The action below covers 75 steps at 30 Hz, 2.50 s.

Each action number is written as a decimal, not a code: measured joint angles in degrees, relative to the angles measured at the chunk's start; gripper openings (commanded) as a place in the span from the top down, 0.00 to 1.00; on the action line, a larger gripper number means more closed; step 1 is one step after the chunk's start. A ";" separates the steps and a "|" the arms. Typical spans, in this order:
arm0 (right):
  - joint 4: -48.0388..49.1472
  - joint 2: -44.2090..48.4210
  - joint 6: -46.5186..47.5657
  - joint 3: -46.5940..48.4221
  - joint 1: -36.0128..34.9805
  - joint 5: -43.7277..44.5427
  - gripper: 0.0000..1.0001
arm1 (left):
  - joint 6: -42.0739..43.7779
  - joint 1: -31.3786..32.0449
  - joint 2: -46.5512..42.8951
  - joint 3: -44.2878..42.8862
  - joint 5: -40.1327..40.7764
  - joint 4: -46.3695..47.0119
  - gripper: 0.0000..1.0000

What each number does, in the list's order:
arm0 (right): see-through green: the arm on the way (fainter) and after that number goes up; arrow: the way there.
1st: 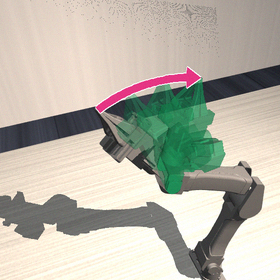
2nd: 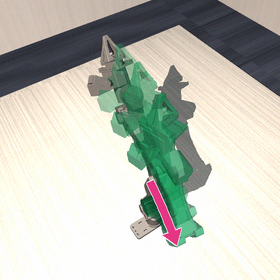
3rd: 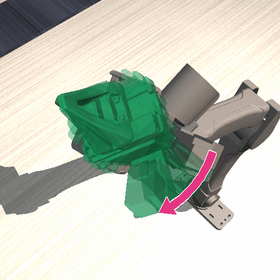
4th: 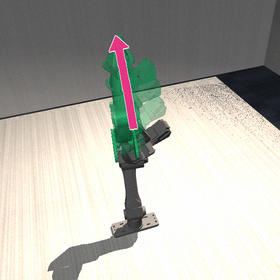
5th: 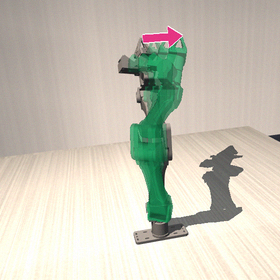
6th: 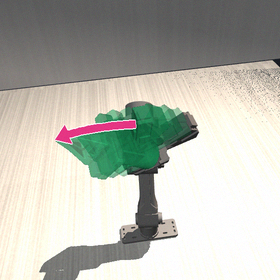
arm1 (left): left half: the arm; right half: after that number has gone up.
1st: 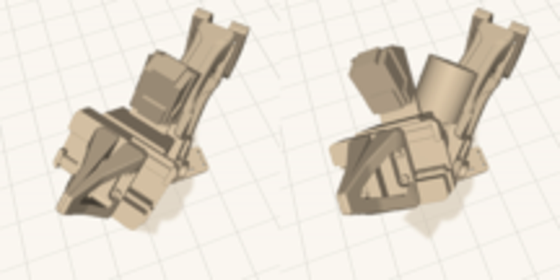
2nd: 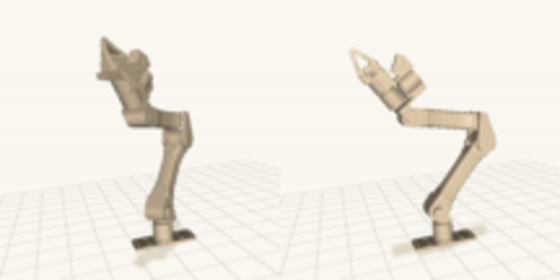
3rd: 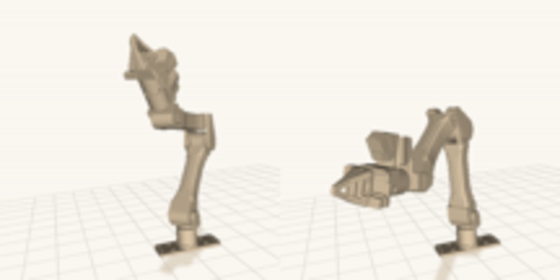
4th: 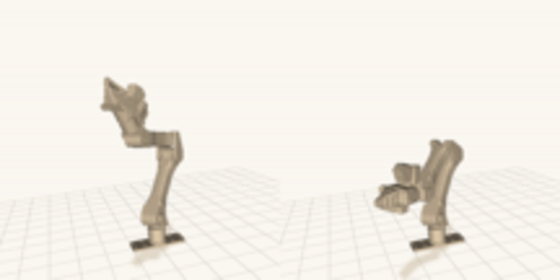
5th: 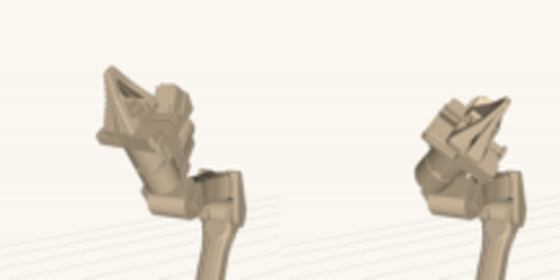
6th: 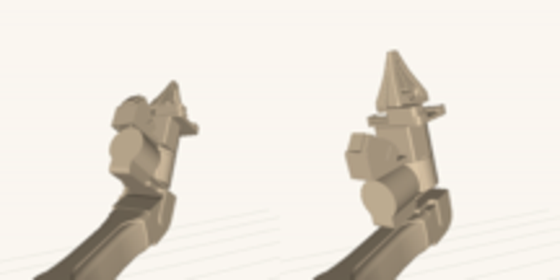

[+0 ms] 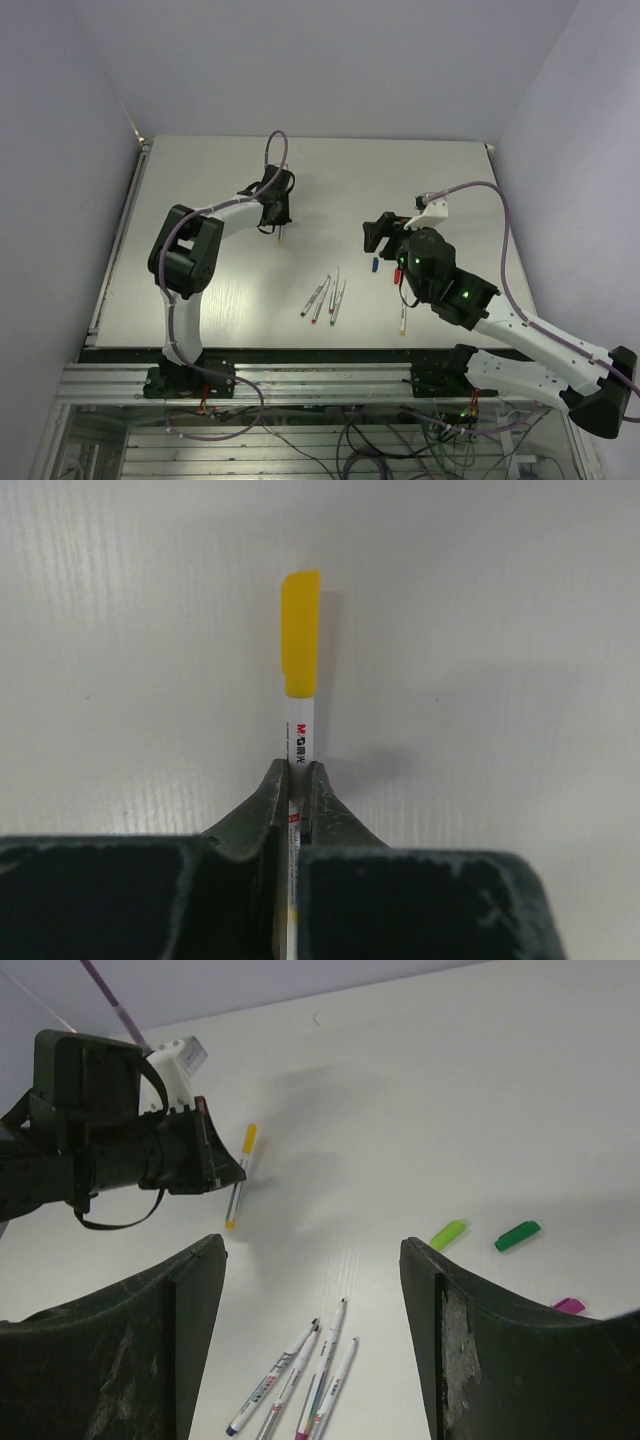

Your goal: Insert the pens into the pen caps

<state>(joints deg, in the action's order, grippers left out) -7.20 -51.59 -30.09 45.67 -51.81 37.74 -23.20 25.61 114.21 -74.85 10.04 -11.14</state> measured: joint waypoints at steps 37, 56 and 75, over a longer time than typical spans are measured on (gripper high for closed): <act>1.77 -4.48 -0.90 -1.42 0.00 -1.84 0.32 | -5.09 -0.17 5.55 -5.81 -7.76 2.34 0.46; -0.61 -5.14 -3.93 -1.22 0.00 5.22 0.45 | -0.42 4.63 -25.24 16.74 -4.15 5.38 0.36; -8.20 -3.39 -12.98 -7.15 13.84 1.38 0.40 | 4.98 29.03 -38.73 32.65 6.25 4.46 0.36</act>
<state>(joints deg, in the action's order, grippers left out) -15.40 -54.98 -43.07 38.52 -37.98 39.11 -18.22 54.63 75.48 -42.19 16.29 -6.68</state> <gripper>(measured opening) 0.604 0.637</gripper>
